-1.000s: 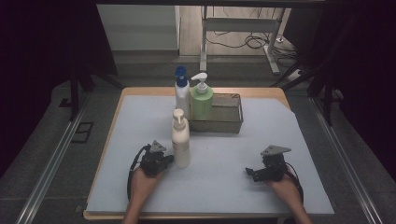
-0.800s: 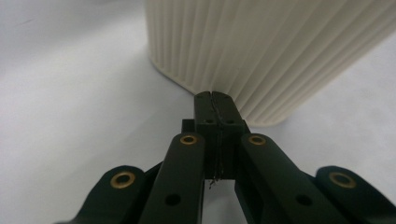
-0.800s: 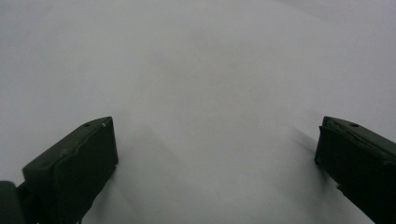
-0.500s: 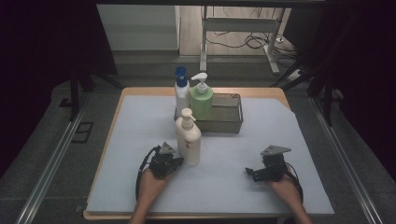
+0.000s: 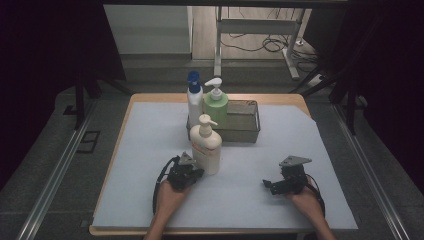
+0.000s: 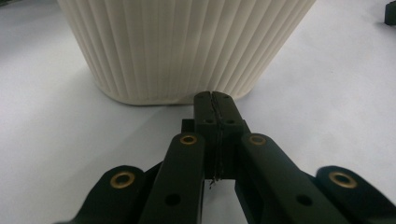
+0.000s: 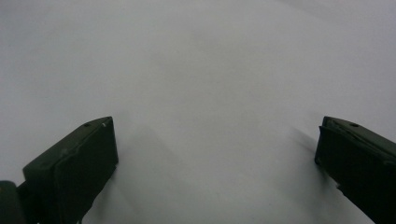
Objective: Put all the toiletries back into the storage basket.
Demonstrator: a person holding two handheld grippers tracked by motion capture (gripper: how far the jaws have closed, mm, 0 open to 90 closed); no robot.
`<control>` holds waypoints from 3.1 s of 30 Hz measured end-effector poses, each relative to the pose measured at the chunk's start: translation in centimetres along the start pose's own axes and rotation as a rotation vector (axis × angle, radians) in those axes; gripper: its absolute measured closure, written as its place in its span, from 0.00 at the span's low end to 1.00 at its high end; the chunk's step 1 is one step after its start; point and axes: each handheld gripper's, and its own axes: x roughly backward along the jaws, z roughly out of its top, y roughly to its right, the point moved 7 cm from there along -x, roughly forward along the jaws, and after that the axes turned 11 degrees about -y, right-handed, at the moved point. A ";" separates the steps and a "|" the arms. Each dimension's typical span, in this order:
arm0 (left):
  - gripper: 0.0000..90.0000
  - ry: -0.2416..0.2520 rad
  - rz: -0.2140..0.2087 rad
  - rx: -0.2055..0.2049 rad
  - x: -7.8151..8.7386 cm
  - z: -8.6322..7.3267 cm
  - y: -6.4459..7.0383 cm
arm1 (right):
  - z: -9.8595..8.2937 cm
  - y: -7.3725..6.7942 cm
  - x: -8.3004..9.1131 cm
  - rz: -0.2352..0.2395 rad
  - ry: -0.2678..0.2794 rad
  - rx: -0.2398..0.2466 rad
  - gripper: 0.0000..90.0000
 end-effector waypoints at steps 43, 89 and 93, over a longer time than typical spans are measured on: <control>0.14 -0.043 0.185 0.037 4.3 -5.9 -1.7 | 2.3 -2.4 1.8 0.064 0.054 0.067 0.00; 0.13 -0.020 0.212 0.038 4.2 -6.6 -2.1 | 13.1 -11.3 2.1 0.191 0.147 0.200 0.04; 0.13 -0.020 0.213 0.039 4.2 -6.6 -2.1 | 13.9 -12.1 1.9 0.185 0.140 0.215 0.05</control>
